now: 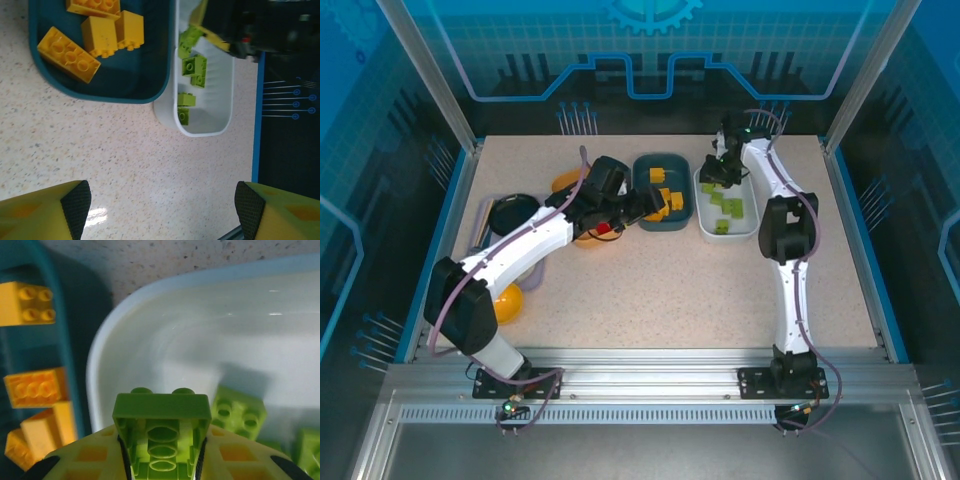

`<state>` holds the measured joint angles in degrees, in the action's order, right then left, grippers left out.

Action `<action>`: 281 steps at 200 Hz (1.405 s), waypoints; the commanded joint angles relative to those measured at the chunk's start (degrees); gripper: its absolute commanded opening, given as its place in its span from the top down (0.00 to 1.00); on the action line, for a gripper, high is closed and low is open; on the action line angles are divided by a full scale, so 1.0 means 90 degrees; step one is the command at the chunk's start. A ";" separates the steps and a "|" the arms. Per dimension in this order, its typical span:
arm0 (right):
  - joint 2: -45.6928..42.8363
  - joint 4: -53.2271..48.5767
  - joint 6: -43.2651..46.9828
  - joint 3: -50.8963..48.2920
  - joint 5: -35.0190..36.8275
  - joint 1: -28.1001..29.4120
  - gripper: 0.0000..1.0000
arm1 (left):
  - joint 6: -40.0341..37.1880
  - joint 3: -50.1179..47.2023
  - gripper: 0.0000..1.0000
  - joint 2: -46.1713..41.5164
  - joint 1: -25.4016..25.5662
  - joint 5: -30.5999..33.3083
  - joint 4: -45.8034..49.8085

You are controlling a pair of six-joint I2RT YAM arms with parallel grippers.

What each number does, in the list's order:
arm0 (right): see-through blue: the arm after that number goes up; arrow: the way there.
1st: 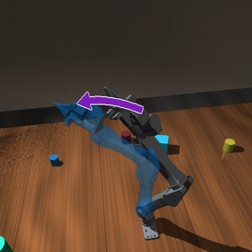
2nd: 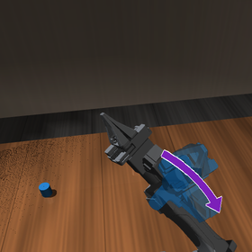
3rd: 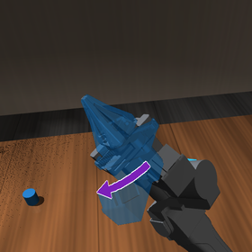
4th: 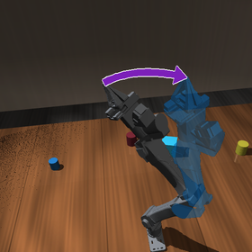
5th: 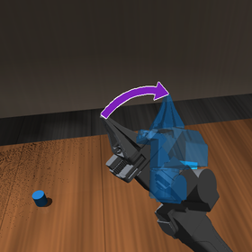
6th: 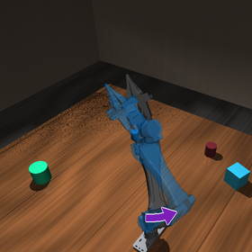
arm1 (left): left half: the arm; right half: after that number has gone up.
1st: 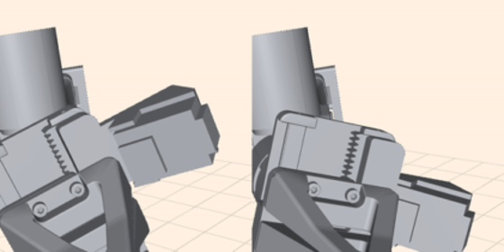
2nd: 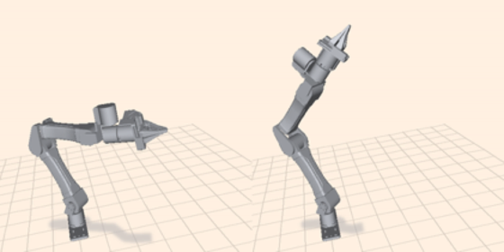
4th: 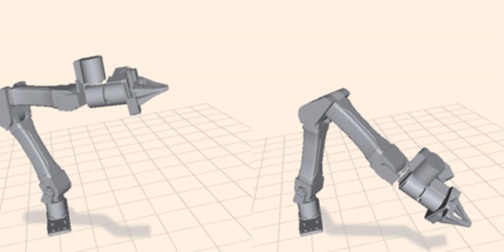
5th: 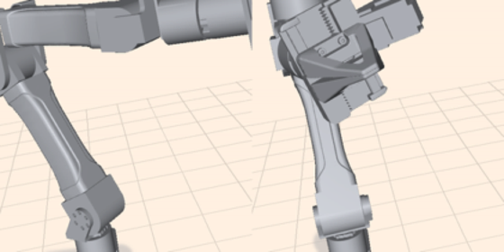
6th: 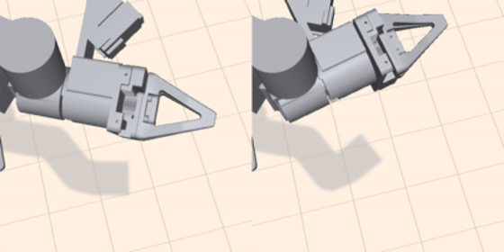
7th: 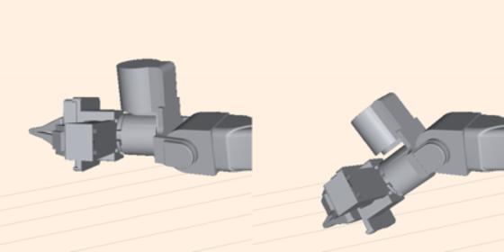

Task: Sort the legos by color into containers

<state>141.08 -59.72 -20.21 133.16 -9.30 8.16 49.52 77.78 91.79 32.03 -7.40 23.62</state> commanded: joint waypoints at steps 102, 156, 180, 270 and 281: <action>-0.2744 0.0775 -0.0227 -0.2278 0.0650 -0.0021 0.41 | -0.0266 0.0092 0.16 -0.0533 -0.0049 0.0607 0.0728; -0.6139 0.2542 -0.0501 -0.6182 0.1058 0.0208 0.00 | -0.0345 -0.0740 0.01 -0.1780 -0.0438 0.1914 0.1909; -0.7230 0.2572 -0.0516 -0.7197 0.1245 0.0264 0.00 | -0.0611 -0.1405 0.01 -0.2511 -0.0735 0.2393 0.2060; -0.9370 0.4941 0.1290 -1.0834 0.3561 0.0309 0.00 | -0.3236 -0.4814 0.01 -0.4211 -0.1563 0.5684 -0.0587; -0.9328 0.5229 0.1359 -1.1102 0.3536 0.0295 0.00 | -0.3594 -0.5094 0.01 -0.4186 -0.1699 0.5525 -0.0744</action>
<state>56.84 -22.92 -14.24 37.36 18.37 10.50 30.02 37.36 54.98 19.29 38.98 28.71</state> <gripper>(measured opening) 0.999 0.989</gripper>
